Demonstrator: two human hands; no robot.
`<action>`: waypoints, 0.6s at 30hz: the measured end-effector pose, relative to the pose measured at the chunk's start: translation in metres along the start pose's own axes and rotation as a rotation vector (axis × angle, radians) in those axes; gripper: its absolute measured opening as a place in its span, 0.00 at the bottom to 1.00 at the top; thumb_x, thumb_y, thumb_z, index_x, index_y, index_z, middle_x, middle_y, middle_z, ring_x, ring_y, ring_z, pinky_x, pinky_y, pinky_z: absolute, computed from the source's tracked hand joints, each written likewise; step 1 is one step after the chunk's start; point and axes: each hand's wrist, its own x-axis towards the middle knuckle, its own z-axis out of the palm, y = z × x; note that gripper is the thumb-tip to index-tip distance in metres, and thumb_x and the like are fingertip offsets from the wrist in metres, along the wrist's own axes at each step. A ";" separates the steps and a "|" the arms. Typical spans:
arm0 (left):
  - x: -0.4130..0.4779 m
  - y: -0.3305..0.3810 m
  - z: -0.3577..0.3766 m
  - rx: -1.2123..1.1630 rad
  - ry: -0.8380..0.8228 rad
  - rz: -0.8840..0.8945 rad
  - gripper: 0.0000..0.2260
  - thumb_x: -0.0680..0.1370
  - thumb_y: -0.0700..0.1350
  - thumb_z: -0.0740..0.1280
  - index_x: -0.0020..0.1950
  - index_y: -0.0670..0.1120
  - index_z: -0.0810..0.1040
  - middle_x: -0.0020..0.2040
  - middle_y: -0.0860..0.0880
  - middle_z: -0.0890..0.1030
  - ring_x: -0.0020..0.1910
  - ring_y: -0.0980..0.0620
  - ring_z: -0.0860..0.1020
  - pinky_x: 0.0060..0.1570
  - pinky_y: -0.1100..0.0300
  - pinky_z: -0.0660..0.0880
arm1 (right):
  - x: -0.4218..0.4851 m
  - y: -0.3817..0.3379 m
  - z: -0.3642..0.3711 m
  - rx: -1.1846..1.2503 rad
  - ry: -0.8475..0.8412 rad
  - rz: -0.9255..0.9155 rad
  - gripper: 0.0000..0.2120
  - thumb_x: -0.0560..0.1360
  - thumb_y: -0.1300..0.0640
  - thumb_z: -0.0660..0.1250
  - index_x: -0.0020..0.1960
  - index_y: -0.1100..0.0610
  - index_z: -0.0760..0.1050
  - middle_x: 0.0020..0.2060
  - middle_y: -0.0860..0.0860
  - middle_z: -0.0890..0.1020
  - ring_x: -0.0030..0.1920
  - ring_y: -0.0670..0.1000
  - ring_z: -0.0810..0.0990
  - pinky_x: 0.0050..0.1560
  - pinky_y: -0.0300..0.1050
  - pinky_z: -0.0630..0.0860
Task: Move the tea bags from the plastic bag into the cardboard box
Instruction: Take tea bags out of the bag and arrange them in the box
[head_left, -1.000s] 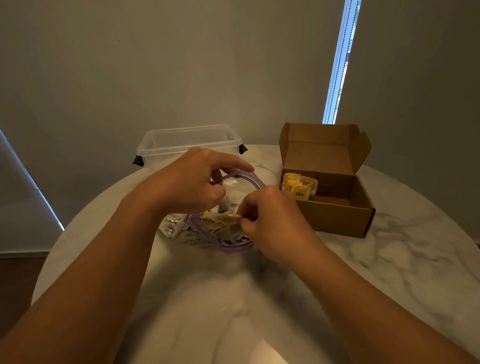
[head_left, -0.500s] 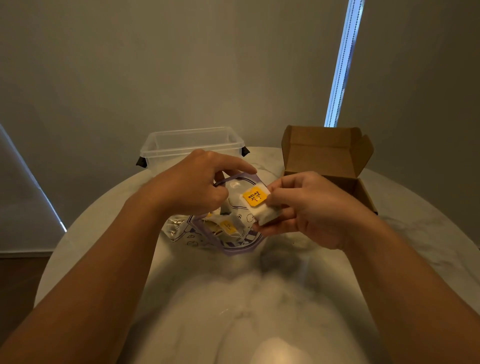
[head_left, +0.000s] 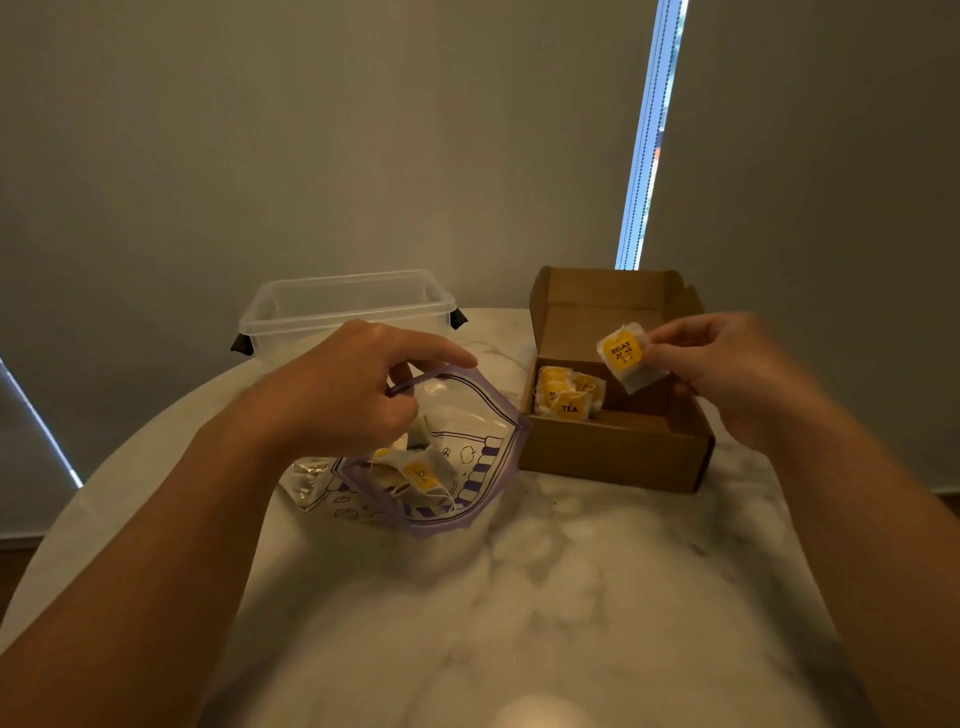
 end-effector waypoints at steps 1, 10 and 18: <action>0.000 -0.001 0.000 0.004 -0.004 -0.002 0.27 0.74 0.34 0.66 0.65 0.62 0.77 0.56 0.58 0.81 0.48 0.59 0.80 0.48 0.56 0.81 | 0.007 0.003 -0.001 -0.088 0.041 -0.010 0.03 0.74 0.60 0.72 0.43 0.54 0.80 0.44 0.53 0.82 0.44 0.49 0.79 0.38 0.41 0.72; 0.001 -0.001 0.001 0.023 0.009 0.016 0.27 0.73 0.34 0.67 0.63 0.63 0.78 0.52 0.59 0.82 0.46 0.61 0.79 0.44 0.59 0.81 | 0.031 0.017 0.028 -0.254 -0.230 0.034 0.05 0.73 0.67 0.72 0.48 0.63 0.80 0.41 0.60 0.83 0.34 0.51 0.81 0.36 0.45 0.79; 0.001 0.001 0.000 0.010 0.002 0.008 0.28 0.73 0.32 0.67 0.63 0.63 0.78 0.52 0.59 0.81 0.47 0.61 0.79 0.46 0.59 0.80 | 0.041 0.020 0.060 -0.686 -0.211 -0.022 0.06 0.71 0.58 0.75 0.46 0.59 0.82 0.42 0.55 0.83 0.43 0.54 0.82 0.46 0.51 0.82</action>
